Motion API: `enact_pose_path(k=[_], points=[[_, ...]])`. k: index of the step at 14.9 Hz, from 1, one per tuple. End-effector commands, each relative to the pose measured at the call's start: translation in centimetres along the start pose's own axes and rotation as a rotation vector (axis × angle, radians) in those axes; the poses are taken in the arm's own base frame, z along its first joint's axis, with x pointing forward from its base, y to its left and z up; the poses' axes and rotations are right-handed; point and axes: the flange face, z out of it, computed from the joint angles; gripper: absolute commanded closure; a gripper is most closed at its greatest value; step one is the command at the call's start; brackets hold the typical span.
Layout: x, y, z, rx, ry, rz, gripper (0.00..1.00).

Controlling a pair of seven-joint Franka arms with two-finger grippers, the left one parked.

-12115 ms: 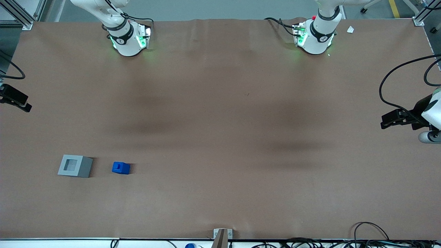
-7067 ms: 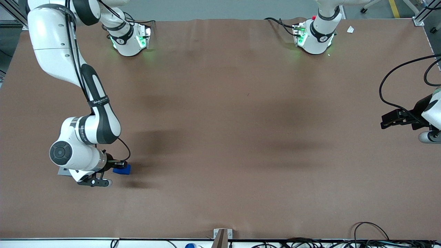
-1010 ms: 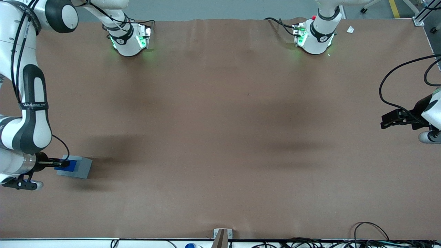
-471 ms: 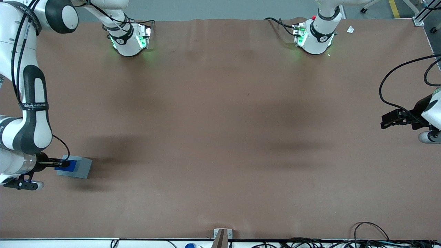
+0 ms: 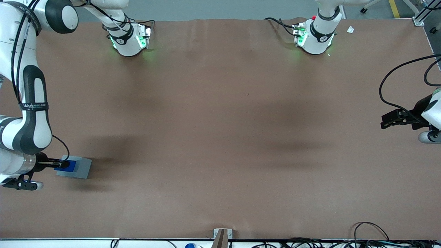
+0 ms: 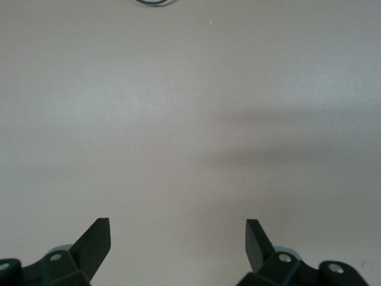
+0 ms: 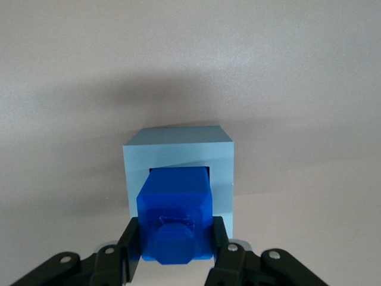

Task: Insert blue part into gray base with right arm
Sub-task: 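Lower and press the blue cube into the gray base's hole, then open the right gripper to release the blue cube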

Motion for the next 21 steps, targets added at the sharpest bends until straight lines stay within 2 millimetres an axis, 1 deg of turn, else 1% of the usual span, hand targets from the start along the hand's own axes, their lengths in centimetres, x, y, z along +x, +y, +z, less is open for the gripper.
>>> enact_pose_path(k=[1, 2, 3, 4, 5, 6, 7, 8, 11, 13, 15, 17, 18, 20, 21], points=[[0.6, 0.5, 1.3, 0.001, 0.010, -0.006, 0.92], [0.6, 0.5, 1.3, 0.001, 0.010, -0.005, 0.92], [0.6, 0.5, 1.3, 0.001, 0.010, -0.002, 0.87], [0.6, 0.5, 1.3, 0.001, 0.010, -0.002, 0.64], [0.6, 0.5, 1.3, 0.001, 0.010, 0.000, 0.38], [0.6, 0.5, 1.3, 0.003, 0.011, 0.002, 0.26], [0.6, 0.5, 1.3, 0.003, 0.011, 0.003, 0.07], [0.6, 0.6, 1.3, 0.004, 0.011, 0.004, 0.00], [0.6, 0.6, 1.1, 0.004, 0.011, 0.004, 0.00], [0.5, 0.4, 0.3, 0.006, 0.012, 0.000, 0.00], [0.3, -0.1, -1.2, 0.008, 0.031, -0.005, 0.00], [-0.4, -0.2, -2.6, 0.011, 0.002, -0.006, 0.00], [-0.9, -0.2, -3.7, 0.013, -0.010, -0.004, 0.00], [-2.5, 0.0, -8.3, 0.017, 0.001, -0.005, 0.00], [-3.5, 0.2, -10.2, 0.020, -0.010, -0.001, 0.00]])
